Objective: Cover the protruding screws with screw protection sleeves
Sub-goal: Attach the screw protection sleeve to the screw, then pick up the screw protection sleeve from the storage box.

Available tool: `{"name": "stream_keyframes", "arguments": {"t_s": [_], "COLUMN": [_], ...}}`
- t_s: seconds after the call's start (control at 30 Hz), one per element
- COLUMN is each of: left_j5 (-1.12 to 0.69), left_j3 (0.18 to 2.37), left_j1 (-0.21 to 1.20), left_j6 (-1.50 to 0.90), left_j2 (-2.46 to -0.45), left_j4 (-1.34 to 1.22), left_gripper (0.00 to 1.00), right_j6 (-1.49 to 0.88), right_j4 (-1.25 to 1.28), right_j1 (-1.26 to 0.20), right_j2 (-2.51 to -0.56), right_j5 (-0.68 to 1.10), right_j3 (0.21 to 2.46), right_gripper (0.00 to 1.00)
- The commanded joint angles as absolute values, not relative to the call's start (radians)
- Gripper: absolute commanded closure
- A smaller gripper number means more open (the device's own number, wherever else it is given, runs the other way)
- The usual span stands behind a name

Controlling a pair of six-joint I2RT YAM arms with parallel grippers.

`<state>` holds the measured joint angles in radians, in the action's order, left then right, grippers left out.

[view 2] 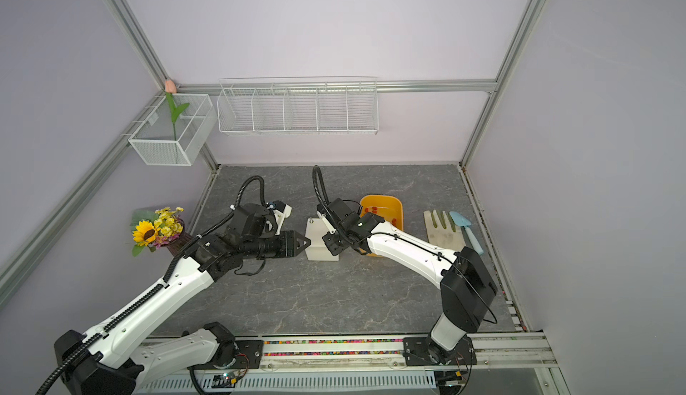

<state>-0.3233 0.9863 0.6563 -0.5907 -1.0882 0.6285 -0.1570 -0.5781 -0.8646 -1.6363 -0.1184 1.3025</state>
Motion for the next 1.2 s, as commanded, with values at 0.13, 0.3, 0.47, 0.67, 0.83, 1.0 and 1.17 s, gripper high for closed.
{"name": "stream_keyframes", "arguments": {"t_s": [0.13, 0.3, 0.47, 0.67, 0.83, 1.0, 1.17], "left_j5": [-0.32, -0.325, -0.319, -0.298, -0.296, -0.296, -0.293], "left_j3": [0.959, 0.95, 0.965, 0.993, 1.059, 1.09, 1.094], "left_j1": [0.653, 0.657, 0.683, 0.742, 0.772, 0.791, 0.801], "left_j6": [-0.613, -0.631, -0.639, -0.66, -0.663, -0.681, -0.694], "left_j2": [-1.088, -1.091, -1.123, -1.193, -1.263, -1.305, -1.32], "left_j4": [0.602, 0.577, 0.551, 0.483, 0.467, 0.434, 0.423], "left_gripper": [0.5, 0.5, 0.5, 0.5, 0.5, 0.5, 0.5], "right_j6": [-0.147, -0.151, -0.164, -0.185, -0.205, -0.22, -0.244], "right_j4": [-0.612, -0.613, -0.618, -0.622, -0.603, -0.55, -0.484], "right_j1": [-0.857, -0.844, -0.806, -0.69, -0.576, -0.485, -0.423], "right_j2": [-1.586, -1.527, -1.448, -1.379, -1.386, -1.447, -1.551], "right_j5": [-0.126, -0.124, -0.143, -0.128, -0.098, -0.06, -0.021], "right_j3": [1.319, 1.31, 1.265, 1.186, 1.134, 1.108, 1.104], "right_gripper": [0.73, 0.68, 0.68, 0.68, 0.68, 0.7, 0.72]}}
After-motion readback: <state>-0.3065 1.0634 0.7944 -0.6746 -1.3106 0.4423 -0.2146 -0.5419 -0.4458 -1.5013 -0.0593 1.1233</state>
